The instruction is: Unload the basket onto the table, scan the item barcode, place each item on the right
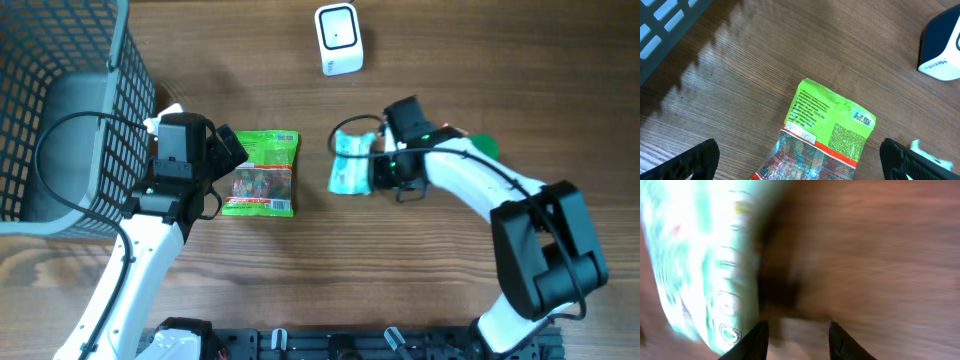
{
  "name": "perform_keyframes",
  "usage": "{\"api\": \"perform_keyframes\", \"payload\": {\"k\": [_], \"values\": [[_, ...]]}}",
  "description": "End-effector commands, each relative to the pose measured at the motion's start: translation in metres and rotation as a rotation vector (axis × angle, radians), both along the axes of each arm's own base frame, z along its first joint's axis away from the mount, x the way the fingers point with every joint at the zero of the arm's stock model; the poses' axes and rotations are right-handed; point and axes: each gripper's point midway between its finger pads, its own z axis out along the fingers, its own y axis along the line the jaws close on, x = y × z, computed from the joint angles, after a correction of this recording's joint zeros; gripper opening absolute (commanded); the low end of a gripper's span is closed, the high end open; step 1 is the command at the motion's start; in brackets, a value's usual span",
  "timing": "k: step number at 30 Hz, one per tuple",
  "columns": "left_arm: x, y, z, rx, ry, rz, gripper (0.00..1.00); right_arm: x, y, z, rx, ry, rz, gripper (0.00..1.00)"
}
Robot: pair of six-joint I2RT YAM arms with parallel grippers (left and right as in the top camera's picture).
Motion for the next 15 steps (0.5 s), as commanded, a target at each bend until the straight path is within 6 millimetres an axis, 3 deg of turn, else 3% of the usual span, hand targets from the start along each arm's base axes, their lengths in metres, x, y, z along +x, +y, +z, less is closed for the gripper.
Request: {"api": "perform_keyframes", "payload": {"k": [1, 7, 11, 15], "values": [[0.002, 0.003, 0.005, 0.013, -0.014, 0.002, 1.00, -0.020, 0.023, -0.009, 0.006, 0.037, 0.067, 0.41], [0.002, 0.003, 0.005, 0.013, -0.014, 0.002, 1.00, -0.008, 0.000, 0.001, 0.038, 0.082, -0.038, 0.43], [0.002, 0.003, 0.005, 0.013, -0.014, 0.002, 1.00, 0.020, 0.001, 0.047, 0.197, 0.023, -0.039, 0.44], [0.002, 0.003, 0.005, 0.013, -0.014, 0.002, 1.00, 0.050, -0.005, 0.065, 0.225, -0.102, -0.037, 0.67]]}}
